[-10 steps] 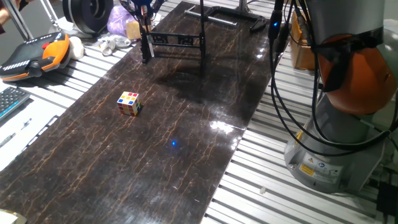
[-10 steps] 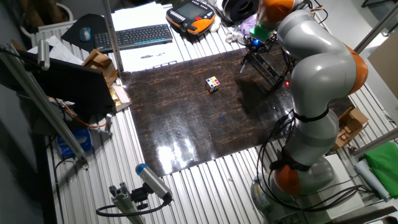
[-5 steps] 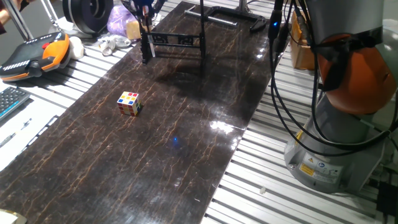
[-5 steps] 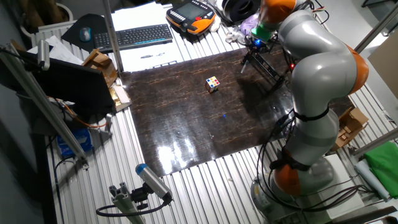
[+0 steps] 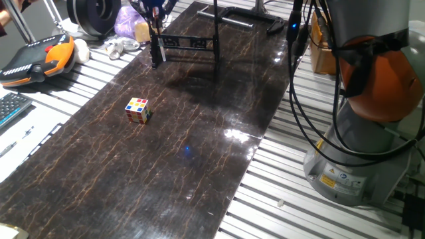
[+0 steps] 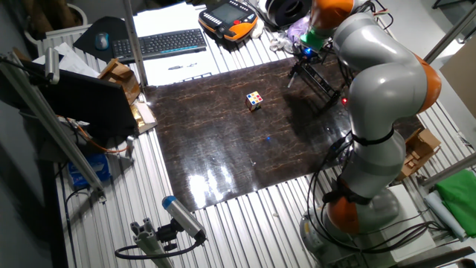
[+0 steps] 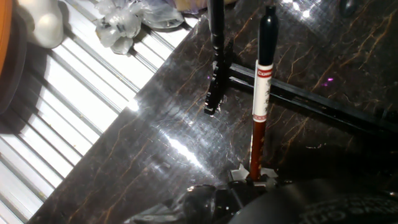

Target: Place the brush on the pen rack

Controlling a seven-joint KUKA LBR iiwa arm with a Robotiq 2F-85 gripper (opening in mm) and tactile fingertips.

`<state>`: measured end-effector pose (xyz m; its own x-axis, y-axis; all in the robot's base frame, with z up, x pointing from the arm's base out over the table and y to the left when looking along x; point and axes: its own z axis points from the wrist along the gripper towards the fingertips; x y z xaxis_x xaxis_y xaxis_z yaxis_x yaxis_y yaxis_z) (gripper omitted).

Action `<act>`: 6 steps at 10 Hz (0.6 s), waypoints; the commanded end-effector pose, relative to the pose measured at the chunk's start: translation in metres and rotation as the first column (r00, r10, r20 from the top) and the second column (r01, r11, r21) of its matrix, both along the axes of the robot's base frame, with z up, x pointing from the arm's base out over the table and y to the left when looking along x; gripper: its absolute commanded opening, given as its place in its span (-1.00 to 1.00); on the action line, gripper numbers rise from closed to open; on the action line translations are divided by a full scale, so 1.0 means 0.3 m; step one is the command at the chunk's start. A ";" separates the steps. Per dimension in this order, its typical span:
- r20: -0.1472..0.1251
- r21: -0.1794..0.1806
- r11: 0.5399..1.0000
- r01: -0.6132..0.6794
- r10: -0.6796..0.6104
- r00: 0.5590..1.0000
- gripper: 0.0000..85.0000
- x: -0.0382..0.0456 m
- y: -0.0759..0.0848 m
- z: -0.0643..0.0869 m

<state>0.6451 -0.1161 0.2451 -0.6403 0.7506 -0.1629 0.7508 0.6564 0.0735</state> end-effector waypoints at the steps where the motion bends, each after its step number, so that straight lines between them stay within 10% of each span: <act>1: 0.000 0.000 1.000 0.000 0.000 1.000 -0.36 0.000 0.000 -0.001; 6: 0.000 0.002 1.000 0.002 -0.002 1.000 -0.37 -0.001 0.007 -0.006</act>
<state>0.6445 -0.1133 0.2433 -0.6393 0.7521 -0.1601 0.7516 0.6551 0.0766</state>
